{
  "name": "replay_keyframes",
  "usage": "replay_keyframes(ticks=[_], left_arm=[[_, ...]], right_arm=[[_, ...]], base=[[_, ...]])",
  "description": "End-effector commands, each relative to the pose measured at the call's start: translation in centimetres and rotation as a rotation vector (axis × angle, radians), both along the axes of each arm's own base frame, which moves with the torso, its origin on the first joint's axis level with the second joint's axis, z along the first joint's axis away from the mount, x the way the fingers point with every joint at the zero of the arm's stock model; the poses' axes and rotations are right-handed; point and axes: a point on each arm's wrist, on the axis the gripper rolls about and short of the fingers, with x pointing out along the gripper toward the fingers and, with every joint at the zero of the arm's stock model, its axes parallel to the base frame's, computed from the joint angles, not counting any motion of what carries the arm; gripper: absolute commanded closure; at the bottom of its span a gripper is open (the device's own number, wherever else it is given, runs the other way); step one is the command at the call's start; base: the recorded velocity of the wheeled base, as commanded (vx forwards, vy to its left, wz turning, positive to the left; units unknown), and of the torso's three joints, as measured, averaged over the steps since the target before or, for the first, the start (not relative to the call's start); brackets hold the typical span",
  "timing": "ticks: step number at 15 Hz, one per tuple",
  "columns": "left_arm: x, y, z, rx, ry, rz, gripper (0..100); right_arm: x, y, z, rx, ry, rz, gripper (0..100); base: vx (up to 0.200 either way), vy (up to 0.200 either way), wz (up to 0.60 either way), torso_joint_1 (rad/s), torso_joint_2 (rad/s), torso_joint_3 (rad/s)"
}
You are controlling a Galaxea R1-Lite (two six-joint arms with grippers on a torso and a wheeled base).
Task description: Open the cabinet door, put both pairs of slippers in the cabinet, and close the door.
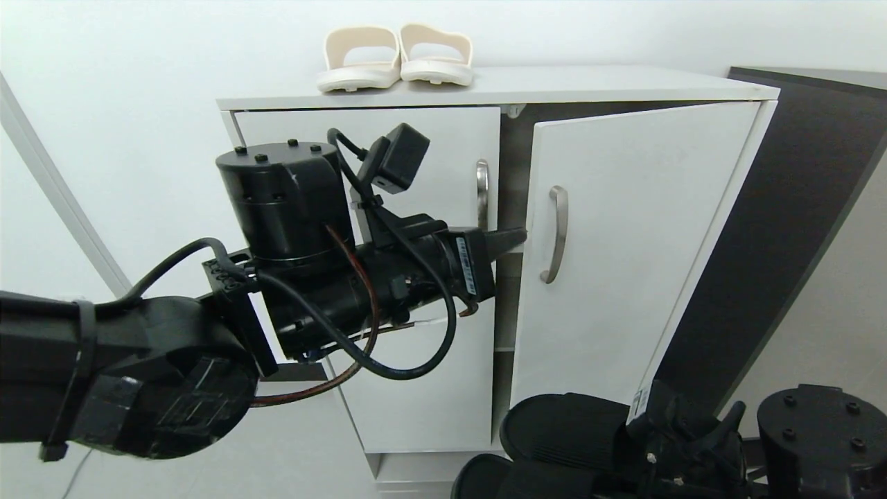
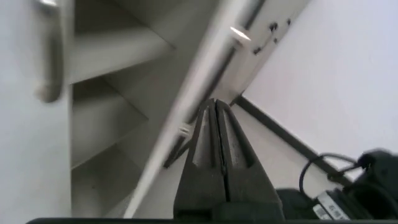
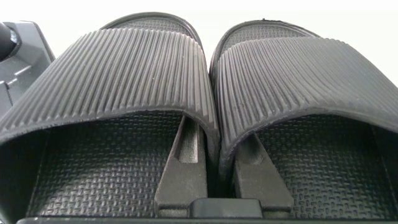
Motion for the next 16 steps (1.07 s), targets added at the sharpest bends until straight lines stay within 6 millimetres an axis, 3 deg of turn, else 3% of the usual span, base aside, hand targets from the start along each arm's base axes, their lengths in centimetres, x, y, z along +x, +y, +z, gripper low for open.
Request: replay_keyframes(ticks=[1,5,11,13,15,16], left_arm=[[1.0,0.6,0.0,-0.023,0.005,0.031,100],[4.0,-1.6,-1.1,-0.041,-0.010,0.032,100],[5.5,-3.2,-2.2,-0.047,0.023,0.014,100],[5.5,-3.3,-2.2,-0.056,0.027,0.011,100],[4.3,-4.3,-2.1,-0.091,-0.008,-0.033,100],[2.5,-5.9,-2.4,-0.095,-0.009,-0.093,100]], right_arm=[[0.0,0.0,0.0,-0.001,0.001,0.000,100],[0.1,0.1,-0.3,-0.008,0.009,0.001,100],[-0.1,0.3,-0.7,-0.024,0.023,0.017,100],[-0.3,0.4,-1.0,-0.032,0.030,0.027,100],[-0.6,0.6,-1.0,-0.035,0.031,0.042,100],[-0.9,0.6,-1.1,-0.038,0.035,0.054,100]], base=[[0.000,0.000,0.00,0.000,0.00,0.000],[0.000,0.000,0.00,0.000,0.00,0.000],[0.000,0.000,0.00,0.000,0.00,0.000],[-0.100,0.000,0.00,0.004,0.00,0.001],[-0.200,0.000,0.00,0.005,0.00,0.005],[-0.200,0.000,0.00,-0.002,0.00,0.002]])
